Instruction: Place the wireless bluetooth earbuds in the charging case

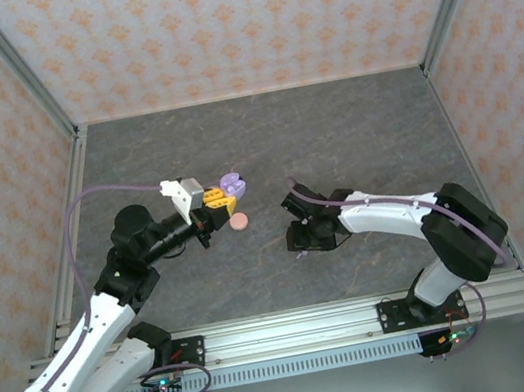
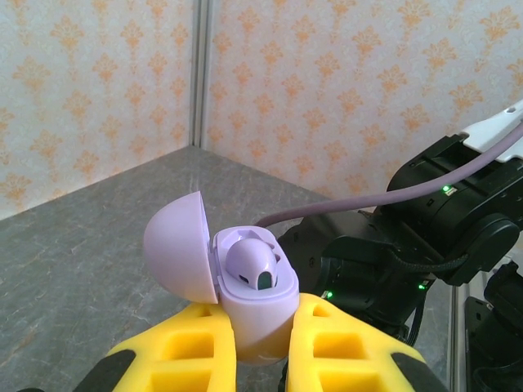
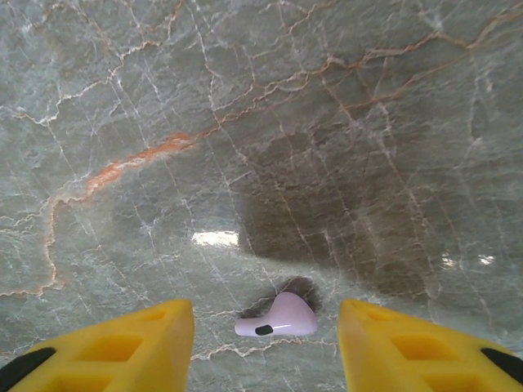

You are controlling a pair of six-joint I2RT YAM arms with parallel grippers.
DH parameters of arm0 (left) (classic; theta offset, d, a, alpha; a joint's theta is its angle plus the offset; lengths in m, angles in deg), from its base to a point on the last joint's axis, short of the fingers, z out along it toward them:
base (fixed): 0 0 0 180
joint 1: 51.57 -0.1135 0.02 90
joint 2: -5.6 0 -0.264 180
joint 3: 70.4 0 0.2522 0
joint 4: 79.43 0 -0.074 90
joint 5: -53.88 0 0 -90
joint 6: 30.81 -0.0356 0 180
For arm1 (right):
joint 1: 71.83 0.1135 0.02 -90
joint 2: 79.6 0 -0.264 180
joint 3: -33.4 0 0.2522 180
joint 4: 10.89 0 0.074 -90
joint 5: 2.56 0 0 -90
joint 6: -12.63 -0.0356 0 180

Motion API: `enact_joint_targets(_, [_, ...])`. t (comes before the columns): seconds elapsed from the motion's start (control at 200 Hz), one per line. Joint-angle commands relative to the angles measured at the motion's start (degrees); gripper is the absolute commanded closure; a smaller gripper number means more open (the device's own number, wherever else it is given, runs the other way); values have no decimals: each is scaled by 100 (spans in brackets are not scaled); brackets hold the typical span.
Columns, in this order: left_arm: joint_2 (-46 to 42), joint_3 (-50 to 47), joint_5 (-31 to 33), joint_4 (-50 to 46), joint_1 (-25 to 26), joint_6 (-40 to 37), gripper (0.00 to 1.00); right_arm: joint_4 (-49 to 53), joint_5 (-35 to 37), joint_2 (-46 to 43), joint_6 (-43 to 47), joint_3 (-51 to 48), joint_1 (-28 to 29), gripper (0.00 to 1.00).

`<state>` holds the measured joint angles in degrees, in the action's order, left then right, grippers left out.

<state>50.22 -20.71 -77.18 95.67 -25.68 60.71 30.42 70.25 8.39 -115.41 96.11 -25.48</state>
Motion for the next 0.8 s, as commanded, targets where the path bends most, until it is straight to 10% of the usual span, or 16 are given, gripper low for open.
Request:
enact_joint_targets(0.0, [-65,215,98,-51,29,-96,92,29,39,91,-140,34,40,51])
enact_joint_targets(0.796, [-190,185,115,-194,36,-110,92,145,-25,619,-54,229,164,69])
